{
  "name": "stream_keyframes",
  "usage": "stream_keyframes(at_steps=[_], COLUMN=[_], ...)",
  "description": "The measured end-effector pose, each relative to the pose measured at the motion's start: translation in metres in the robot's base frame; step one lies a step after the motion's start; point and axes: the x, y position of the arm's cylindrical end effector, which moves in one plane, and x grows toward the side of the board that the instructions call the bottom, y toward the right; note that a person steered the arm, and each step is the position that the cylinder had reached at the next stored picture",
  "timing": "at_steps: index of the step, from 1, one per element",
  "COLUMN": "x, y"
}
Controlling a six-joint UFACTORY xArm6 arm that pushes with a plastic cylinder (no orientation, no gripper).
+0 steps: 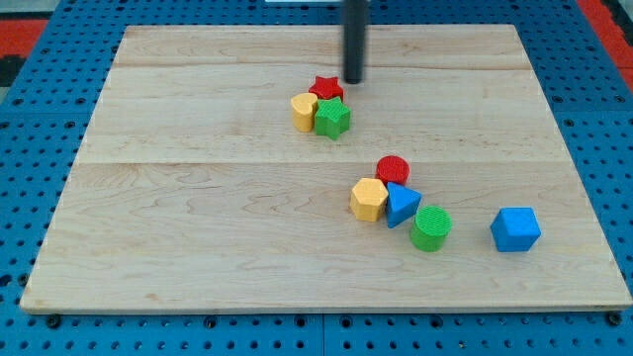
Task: Move the red circle closer to the yellow heart
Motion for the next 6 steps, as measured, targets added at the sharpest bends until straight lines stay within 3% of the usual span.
stream_keyframes(at_steps=[1,2,3,4,5,6], x=[0.03,0.108,0.174,0.194,0.176,0.174], y=[0.138,0.156,0.134,0.061,-0.017,-0.058])
